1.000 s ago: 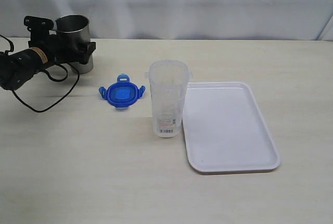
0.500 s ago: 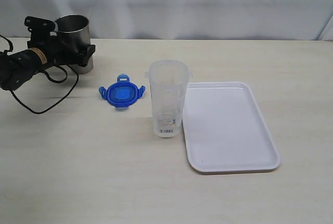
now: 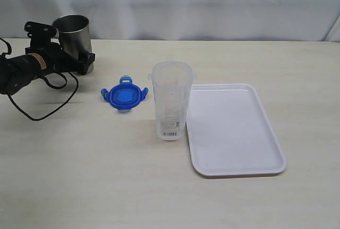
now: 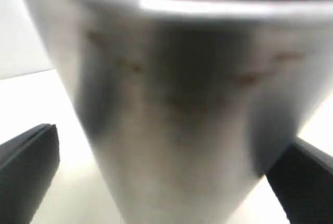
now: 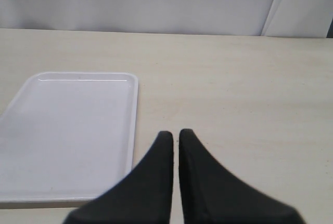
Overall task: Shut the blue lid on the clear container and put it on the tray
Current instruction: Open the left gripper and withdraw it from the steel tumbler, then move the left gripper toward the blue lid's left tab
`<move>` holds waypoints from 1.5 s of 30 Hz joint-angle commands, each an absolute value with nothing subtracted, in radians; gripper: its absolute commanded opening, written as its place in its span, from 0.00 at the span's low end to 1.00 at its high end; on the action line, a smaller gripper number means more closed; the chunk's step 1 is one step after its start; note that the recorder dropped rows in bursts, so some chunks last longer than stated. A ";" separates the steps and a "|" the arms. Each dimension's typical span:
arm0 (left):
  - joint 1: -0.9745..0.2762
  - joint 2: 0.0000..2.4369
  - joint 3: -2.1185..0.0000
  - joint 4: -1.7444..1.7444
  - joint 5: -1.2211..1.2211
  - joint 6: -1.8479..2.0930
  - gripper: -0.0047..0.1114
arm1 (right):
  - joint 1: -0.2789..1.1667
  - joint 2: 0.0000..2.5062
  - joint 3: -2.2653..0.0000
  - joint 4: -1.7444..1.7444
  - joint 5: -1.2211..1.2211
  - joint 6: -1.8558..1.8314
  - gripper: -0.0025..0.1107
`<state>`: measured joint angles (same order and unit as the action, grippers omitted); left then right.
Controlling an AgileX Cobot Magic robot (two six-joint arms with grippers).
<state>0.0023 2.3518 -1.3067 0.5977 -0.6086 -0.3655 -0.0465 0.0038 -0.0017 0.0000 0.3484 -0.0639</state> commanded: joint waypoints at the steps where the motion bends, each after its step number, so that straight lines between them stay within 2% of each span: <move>1: 0.004 2.342 -1.270 0.591 -0.673 -0.335 0.94 | -0.045 0.000 0.000 0.000 0.346 -0.064 0.06; 12: 0.004 2.242 -1.115 0.481 -0.738 -0.259 0.94 | -0.045 0.000 0.000 0.000 0.346 -0.064 0.06; 21: 0.004 2.093 -0.899 0.487 -0.747 -0.265 0.94 | -0.045 0.000 0.000 0.000 0.346 -0.064 0.06; 26: 0.004 1.951 -0.759 0.500 -0.735 -0.459 0.94 | -0.045 0.000 0.000 0.000 0.346 -0.064 0.06; 29: 0.004 1.854 -0.691 0.649 -0.699 -0.659 0.94 | -0.045 0.000 0.000 0.000 0.346 -0.064 0.06; 34: 0.004 1.718 -0.670 1.142 -0.713 -0.951 0.94 | -0.045 0.000 0.000 0.000 0.346 -0.064 0.06; 39: 0.000 1.664 -0.670 1.294 -0.917 -1.140 0.94 | -0.045 0.000 0.000 0.000 0.346 -0.064 0.06; 42: 0.000 1.662 -0.670 1.372 -0.906 -1.251 0.94 | -0.045 0.000 0.000 0.000 0.346 -0.064 0.06; 45: 0.000 1.662 -0.673 1.511 -0.792 -1.547 0.93 | -0.045 0.000 0.000 0.000 0.346 -0.064 0.06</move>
